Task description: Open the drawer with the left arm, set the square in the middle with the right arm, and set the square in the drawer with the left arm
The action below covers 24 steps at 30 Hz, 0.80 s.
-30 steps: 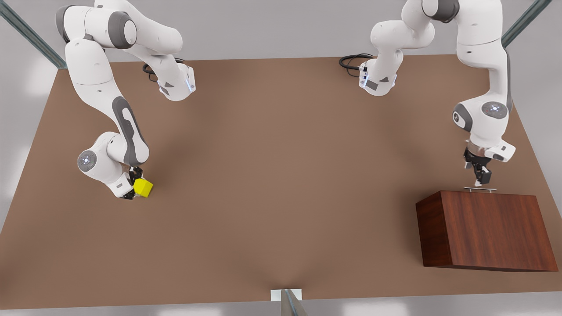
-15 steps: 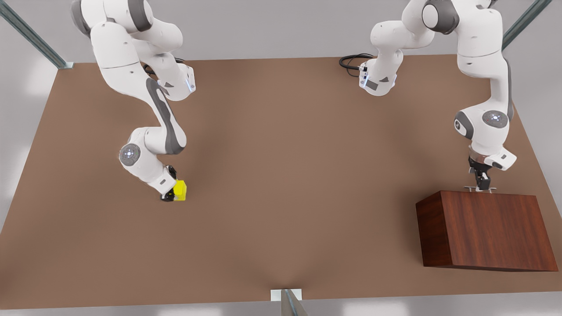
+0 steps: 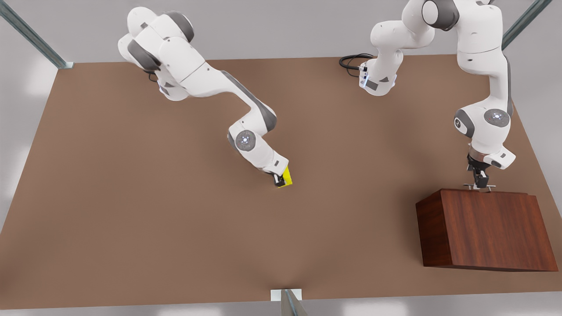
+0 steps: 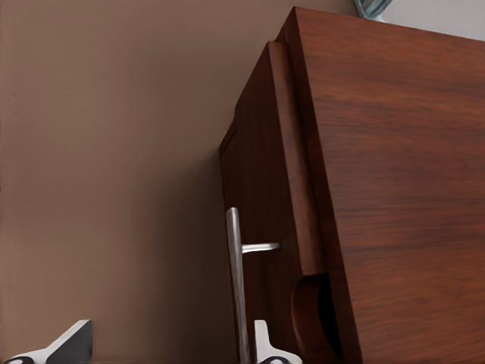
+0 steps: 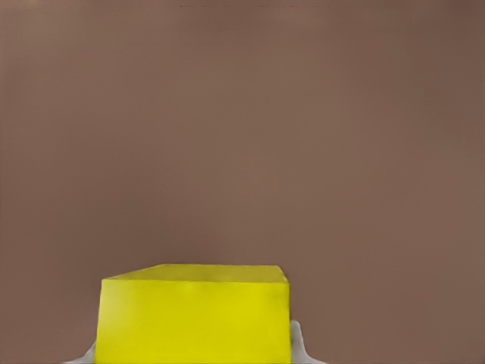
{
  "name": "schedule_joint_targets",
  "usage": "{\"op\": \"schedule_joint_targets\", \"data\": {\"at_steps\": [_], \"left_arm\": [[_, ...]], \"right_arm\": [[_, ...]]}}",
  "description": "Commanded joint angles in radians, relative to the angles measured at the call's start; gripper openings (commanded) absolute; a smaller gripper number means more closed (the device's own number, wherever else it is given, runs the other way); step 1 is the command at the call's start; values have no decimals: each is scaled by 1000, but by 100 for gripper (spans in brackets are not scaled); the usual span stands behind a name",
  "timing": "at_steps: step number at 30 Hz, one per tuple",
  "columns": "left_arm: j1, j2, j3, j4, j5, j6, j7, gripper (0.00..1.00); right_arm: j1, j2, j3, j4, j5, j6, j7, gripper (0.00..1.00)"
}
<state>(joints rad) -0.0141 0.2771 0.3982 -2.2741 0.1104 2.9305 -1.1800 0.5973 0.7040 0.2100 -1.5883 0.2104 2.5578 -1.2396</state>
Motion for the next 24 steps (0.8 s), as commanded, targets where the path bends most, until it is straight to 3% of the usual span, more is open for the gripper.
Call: {"op": "schedule_joint_targets", "data": {"at_steps": [1, 3, 8, 20, 21, 22, 24], "left_arm": [[2, -1, 4, -5, -3, -16, 39, 100], [2, -1, 14, -5, -3, -16, 40, 100], [2, -1, 47, -7, -2, -16, 77, 100], [-1, -84, 57, -73, -2, -102, 80, 100], [0, -90, 57, -87, -2, -102, 82, 100], [-1, -99, 59, -94, -2, -103, 82, 100], [-1, -115, 67, -117, -2, -103, 82, 100]], "right_arm": [[52, 64, 5, 96, -17, 2, 341, 64], [105, 153, 0, 197, -157, 4, 342, 64], [127, 149, -4, 188, -381, -4, 333, 64], [219, 236, 0, 298, -465, 36, 190, 64], [222, 238, 0, 300, -465, 36, 193, 71], [223, 238, 2, 297, -463, 36, 195, 100], [223, 238, 3, 300, -467, 36, 184, 100]]}}
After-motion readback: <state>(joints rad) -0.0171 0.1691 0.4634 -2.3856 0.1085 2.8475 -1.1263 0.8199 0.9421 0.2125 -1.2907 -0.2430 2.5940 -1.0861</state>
